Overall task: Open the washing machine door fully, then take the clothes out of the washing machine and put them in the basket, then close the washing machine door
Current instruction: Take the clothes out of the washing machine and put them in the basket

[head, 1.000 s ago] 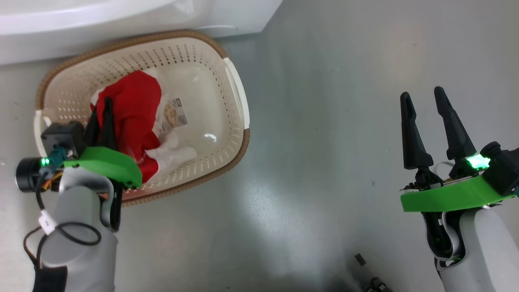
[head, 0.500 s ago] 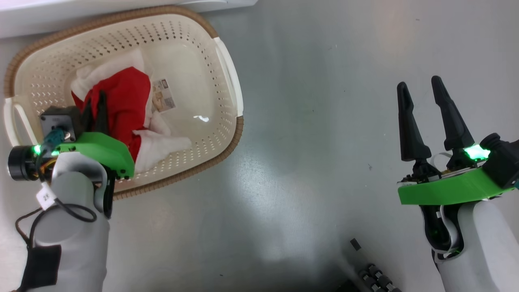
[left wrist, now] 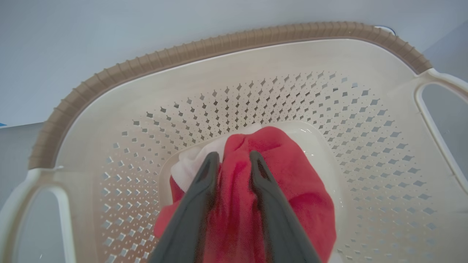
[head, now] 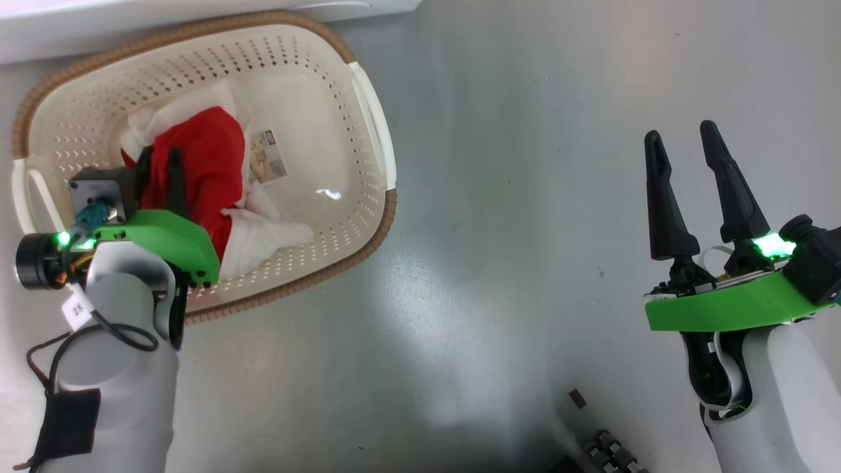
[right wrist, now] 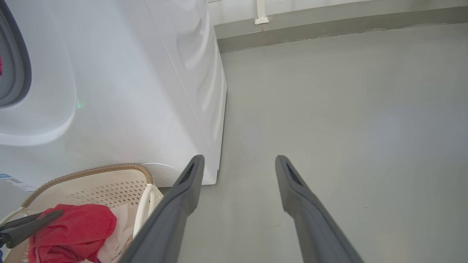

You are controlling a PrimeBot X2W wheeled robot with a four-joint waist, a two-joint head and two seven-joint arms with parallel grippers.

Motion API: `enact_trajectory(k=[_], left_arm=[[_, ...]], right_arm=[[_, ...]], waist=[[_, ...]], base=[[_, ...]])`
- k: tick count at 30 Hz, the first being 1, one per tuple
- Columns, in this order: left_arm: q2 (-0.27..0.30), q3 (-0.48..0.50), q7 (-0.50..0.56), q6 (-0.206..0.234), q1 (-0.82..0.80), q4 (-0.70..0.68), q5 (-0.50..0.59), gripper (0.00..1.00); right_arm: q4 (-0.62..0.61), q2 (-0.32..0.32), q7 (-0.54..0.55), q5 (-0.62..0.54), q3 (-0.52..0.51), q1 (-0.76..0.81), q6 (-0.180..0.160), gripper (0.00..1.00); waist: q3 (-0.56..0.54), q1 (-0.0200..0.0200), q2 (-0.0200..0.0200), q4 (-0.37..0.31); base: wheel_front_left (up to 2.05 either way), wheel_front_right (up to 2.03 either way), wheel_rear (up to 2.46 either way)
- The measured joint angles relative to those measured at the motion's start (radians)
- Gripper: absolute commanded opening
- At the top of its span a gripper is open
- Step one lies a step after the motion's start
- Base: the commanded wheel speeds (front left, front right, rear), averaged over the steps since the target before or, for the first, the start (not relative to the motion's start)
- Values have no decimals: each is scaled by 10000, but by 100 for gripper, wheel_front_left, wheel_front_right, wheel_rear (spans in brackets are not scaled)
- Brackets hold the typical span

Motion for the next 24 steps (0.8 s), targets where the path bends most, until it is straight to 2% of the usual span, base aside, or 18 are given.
enact_trajectory(k=[9,24], left_arm=[[-105,226,0,-4,185,-464,-387,100],[-337,430,0,-234,1761,-2036,-568,100]], right_arm=[[81,0,0,-27,-6,7,0,100],[391,0,0,-357,-75,471,0,100]], waist=[[-515,0,0,102],[-1903,0,0,394]], base=[[0,0,0],[0,0,0]])
